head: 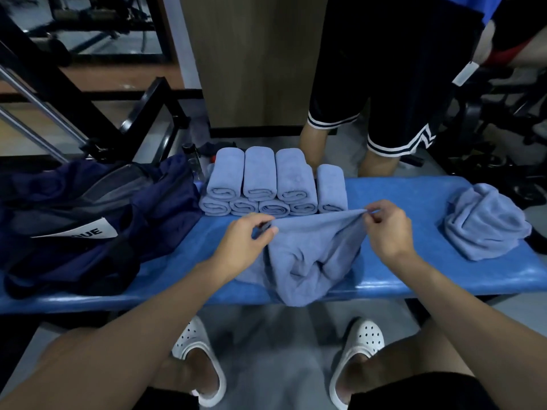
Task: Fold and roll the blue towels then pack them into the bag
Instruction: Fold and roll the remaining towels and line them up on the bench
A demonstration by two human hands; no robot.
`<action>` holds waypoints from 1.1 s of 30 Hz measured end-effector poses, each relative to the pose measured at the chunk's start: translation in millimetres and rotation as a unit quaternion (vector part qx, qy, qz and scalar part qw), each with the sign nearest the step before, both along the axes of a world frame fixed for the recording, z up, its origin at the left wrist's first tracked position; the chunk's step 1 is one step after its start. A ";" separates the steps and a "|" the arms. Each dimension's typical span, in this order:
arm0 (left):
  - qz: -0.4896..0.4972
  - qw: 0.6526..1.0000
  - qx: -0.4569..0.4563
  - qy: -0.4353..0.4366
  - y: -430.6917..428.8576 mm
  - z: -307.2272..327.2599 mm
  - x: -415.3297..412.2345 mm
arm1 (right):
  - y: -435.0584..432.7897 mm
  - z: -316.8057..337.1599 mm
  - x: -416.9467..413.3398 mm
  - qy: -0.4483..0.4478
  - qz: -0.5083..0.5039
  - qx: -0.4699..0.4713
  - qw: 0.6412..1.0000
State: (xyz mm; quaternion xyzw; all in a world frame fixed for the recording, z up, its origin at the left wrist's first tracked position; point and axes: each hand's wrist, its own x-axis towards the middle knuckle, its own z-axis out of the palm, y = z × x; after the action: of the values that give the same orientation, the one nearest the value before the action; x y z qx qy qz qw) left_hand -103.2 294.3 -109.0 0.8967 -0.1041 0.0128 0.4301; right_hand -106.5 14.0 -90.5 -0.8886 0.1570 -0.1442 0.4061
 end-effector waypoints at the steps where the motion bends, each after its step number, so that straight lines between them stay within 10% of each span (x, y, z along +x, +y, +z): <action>1: 0.006 1.000 0.010 -0.006 -2.1 -0.8 -0.1 | -3.0 -1.7 0.2 -0.008 -0.022 0.021 1.000; 9: 0.071 0.969 0.215 0.096 23.6 -25.8 -16.5 | 1.8 -17.3 -18.9 0.101 0.015 0.196 0.975; 19: 0.111 0.994 -0.010 -0.012 8.7 9.4 8.5 | -10.6 -3.3 -18.4 -0.008 -0.019 0.192 0.981; 33: 0.164 0.965 0.135 0.155 -15.4 -33.3 -0.5 | -10.4 -26.0 -20.4 0.081 0.014 0.186 0.979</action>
State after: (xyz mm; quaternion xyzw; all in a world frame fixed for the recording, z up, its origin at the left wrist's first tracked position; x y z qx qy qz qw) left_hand -103.8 278.9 -142.3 0.9421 0.1116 -0.0705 0.3082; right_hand -126.9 3.6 -116.6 -0.8084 0.2013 -0.0343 0.5521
